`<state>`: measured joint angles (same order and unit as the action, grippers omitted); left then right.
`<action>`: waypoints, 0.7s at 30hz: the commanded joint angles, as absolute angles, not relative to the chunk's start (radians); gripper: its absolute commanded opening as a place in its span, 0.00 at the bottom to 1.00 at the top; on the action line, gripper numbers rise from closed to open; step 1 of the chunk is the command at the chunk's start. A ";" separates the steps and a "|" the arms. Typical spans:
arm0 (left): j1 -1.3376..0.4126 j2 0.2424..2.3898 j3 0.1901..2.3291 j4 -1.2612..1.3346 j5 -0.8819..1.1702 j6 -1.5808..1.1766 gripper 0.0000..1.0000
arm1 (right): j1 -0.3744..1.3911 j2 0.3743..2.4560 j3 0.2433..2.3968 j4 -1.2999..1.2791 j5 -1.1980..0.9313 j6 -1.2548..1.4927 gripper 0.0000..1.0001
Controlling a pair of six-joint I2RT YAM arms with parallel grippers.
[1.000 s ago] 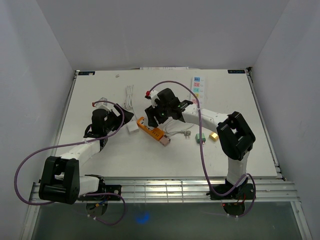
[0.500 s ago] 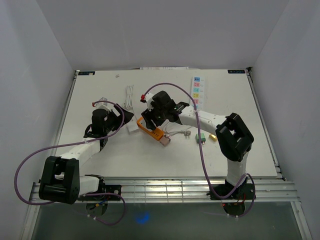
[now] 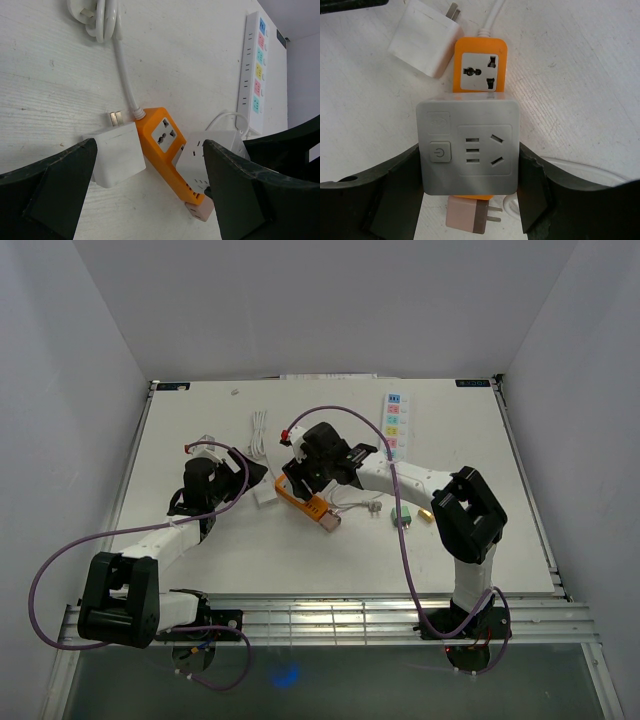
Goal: Insert the plug
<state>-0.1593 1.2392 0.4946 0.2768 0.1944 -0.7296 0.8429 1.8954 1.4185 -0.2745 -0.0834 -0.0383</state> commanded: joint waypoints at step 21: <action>-0.160 1.247 0.509 0.287 0.202 -0.718 0.98 | 0.839 1.924 1.480 -0.371 -0.032 -0.097 0.17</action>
